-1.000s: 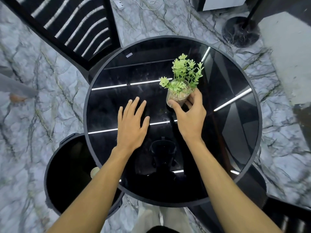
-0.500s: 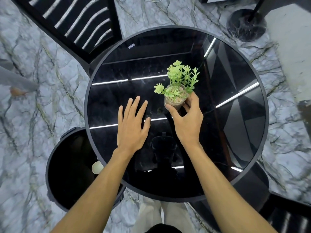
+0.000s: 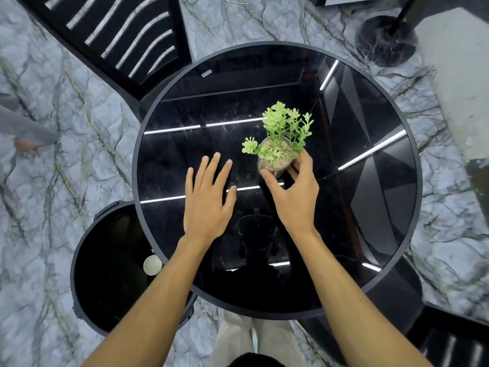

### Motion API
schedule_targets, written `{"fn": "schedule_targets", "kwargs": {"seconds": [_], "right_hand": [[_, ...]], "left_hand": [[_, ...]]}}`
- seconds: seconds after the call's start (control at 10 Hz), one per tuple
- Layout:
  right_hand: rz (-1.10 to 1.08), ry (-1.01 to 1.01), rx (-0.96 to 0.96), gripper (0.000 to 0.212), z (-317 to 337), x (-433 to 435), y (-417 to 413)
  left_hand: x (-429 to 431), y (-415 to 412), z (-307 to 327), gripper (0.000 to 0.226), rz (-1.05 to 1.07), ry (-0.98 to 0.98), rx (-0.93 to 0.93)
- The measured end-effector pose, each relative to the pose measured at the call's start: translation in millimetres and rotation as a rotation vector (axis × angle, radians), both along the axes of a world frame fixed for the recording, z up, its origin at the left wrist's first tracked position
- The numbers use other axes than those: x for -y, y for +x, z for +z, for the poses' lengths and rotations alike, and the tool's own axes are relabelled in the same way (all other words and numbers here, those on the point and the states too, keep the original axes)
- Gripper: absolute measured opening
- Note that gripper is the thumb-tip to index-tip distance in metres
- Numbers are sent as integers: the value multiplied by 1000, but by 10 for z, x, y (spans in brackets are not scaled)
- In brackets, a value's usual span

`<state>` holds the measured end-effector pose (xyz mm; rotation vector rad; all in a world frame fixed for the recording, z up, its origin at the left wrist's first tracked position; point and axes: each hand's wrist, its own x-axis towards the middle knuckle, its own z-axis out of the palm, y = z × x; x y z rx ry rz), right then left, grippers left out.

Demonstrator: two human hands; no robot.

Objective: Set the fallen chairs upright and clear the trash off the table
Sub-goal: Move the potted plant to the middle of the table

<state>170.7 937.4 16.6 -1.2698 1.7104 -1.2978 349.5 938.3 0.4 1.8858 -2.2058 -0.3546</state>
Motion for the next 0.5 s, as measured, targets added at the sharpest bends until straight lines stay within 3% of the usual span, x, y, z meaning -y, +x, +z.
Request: {"fn": "schedule_targets", "kwargs": {"seconds": [0.5], "right_hand": [[1, -1, -22, 67, 25, -23, -13]], "left_hand": [[-1, 2, -13, 54, -8, 6, 1]]}}
